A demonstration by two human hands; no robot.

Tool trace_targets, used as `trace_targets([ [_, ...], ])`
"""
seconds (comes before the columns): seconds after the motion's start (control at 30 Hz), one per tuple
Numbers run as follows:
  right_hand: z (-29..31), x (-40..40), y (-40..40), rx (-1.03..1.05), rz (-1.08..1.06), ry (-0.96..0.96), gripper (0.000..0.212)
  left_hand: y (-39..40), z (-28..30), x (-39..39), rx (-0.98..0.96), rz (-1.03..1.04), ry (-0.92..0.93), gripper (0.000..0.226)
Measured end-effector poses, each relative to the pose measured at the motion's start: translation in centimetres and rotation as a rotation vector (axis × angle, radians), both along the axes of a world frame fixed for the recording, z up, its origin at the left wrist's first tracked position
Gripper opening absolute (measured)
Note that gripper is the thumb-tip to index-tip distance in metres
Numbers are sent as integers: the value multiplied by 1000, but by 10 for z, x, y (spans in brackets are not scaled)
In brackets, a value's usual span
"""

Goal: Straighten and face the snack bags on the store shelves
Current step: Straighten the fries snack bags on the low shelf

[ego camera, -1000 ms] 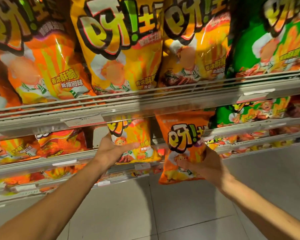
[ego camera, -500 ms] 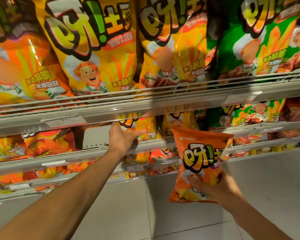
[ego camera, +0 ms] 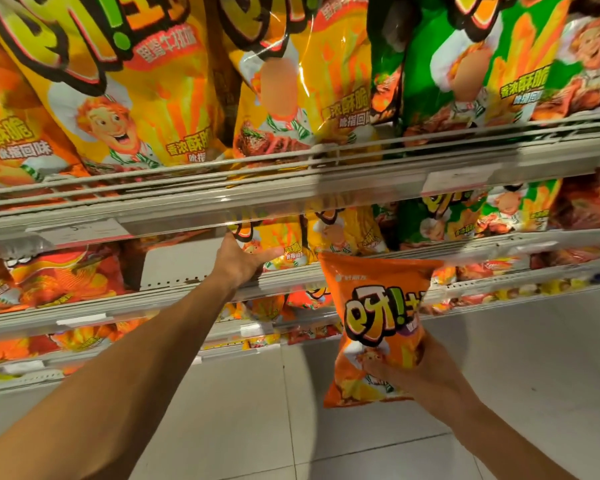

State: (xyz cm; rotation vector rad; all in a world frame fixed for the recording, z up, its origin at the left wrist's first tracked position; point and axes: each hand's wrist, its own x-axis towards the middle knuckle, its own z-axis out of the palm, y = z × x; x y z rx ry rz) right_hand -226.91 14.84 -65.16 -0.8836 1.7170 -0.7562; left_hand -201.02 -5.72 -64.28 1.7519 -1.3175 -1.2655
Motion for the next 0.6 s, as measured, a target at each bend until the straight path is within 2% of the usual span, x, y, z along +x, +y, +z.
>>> trace_targets([
  [0.13, 5, 9, -9, -80, 22, -43, 86, 6, -1, 1, -71, -46, -122, 46],
  [0.23, 11, 15, -13, -95, 54, -42, 82, 18, -4, 10, -58, -92, -228, 56],
  [0.37, 19, 34, -20, -126, 93, 13, 86, 47, -4, 44, -192, -135, -605, 62],
  [0.5, 26, 78, -30, -119, 142, 50, 76, 87, -1, 104, -395, -208, -817, 54],
  [0.6, 32, 128, -44, -147, 176, 96, 67, 103, -3, 159, -402, -250, -984, 52],
])
